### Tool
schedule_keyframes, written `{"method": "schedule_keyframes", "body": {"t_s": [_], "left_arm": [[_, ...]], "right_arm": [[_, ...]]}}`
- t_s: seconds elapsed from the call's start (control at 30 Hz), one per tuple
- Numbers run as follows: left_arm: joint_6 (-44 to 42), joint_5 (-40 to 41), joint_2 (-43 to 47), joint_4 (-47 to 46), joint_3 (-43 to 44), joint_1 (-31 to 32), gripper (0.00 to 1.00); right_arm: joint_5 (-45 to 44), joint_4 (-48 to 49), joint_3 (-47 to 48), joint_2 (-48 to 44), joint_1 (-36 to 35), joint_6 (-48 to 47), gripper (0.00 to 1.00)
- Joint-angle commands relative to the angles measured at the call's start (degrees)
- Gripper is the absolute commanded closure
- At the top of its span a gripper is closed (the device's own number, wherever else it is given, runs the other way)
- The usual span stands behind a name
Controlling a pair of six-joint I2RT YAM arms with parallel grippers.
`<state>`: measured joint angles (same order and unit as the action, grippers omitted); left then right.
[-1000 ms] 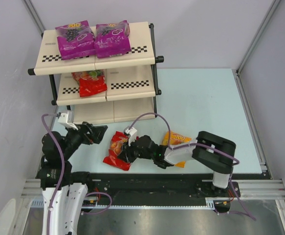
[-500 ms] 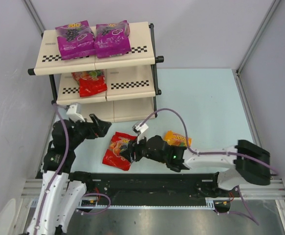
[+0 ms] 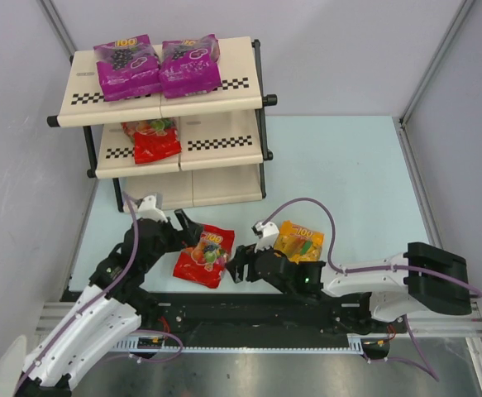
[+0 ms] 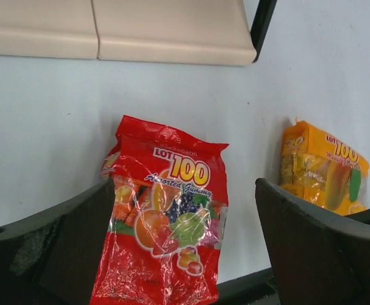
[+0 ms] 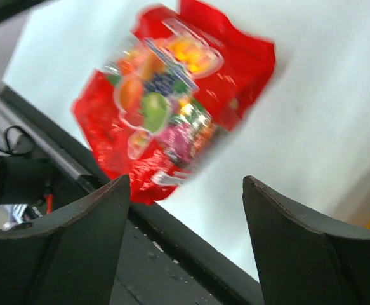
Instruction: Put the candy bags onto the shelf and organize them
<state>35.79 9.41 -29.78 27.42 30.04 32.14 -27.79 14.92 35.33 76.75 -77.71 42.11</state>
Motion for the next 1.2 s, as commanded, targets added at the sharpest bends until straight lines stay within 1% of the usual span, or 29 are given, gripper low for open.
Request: {"method": "schedule_keyframes", "body": {"t_s": [0.0, 0.07, 0.1, 0.2, 0.37, 0.43, 0.57, 0.7, 0.8, 0.83, 0.9, 0.93, 1.0, 1.03, 1.1, 1.13, 1.17], "left_arm": [[4.8, 5.9, 4.5, 1.1, -1.4, 0.5, 0.04], [4.5, 6.1, 3.7, 1.8, -1.2, 0.5, 0.04], [4.2, 5.8, 3.0, 2.0, -1.0, 0.5, 0.04], [4.0, 4.8, 1.2, 1.1, -1.3, 0.5, 0.04], [4.1, 4.2, 2.0, -0.2, -2.5, 0.6, 0.04], [4.0, 4.4, 2.4, -0.1, -2.9, 0.5, 0.04], [4.1, 4.4, 3.5, -0.2, -2.6, 0.5, 0.04], [3.8, 4.5, 3.9, 0.3, -1.7, 0.6, 0.04], [3.7, 4.6, 4.2, 0.7, -1.2, 0.5, 0.04], [3.7, 4.3, 4.8, 0.7, -1.2, 0.5, 0.04], [3.8, 4.2, 5.6, 0.8, -1.2, 0.5, 0.04], [3.7, 4.1, 5.9, 0.9, -1.1, 0.5, 0.04], [3.5, 4.2, 6.6, 1.3, -0.8, 0.6, 0.04], [3.5, 4.3, 6.6, 1.5, -0.8, 0.5, 0.03], [3.1, 4.1, 6.7, 1.8, -0.7, 0.5, 0.04], [3.1, 4.1, 6.8, 2.0, -0.9, 0.6, 0.03], [3.1, 4.0, 7.0, 2.0, -0.9, 0.5, 0.03]], "right_arm": [[-5.8, 6.2, -0.7, 5.7, -1.4, 12.0, 0.24], [-5.8, 8.8, -0.7, 7.6, -2.1, 13.0, 0.24], [-5.6, 11.8, -0.7, 8.4, -2.2, 13.3, 0.24], [-5.5, 16.0, -0.5, 11.7, -2.4, 15.4, 0.23], [-6.0, 17.4, -0.2, 14.7, -2.1, 20.7, 0.23], [-6.5, 17.3, 0.4, 15.3, -2.2, 21.9, 0.23], [-8.1, 13.7, 1.9, 17.7, -2.2, 29.2, 0.22], [-6.8, 11.3, 5.2, 21.2, -2.1, 32.1, 0.23], [-5.3, 9.4, 8.2, 24.2, -2.2, 33.6, 0.25], [-4.7, 9.3, 8.7, 25.0, -2.1, 33.7, 0.31], [-3.6, 9.7, 9.8, 26.1, -2.1, 33.9, 0.37], [-3.4, 9.8, 9.8, 26.8, -2.1, 34.1, 0.43], [-3.1, 9.8, 10.0, 27.2, -2.1, 34.0, 0.49], [-3.1, 9.5, 10.0, 27.2, -2.1, 34.3, 0.56], [-3.1, 8.8, 10.0, 26.9, -1.9, 34.1, 0.67], [-3.1, 8.6, 10.0, 26.4, -1.7, 33.0, 0.76], [-3.3, 8.0, 10.0, 25.8, -1.6, 31.9, 0.81]]}}
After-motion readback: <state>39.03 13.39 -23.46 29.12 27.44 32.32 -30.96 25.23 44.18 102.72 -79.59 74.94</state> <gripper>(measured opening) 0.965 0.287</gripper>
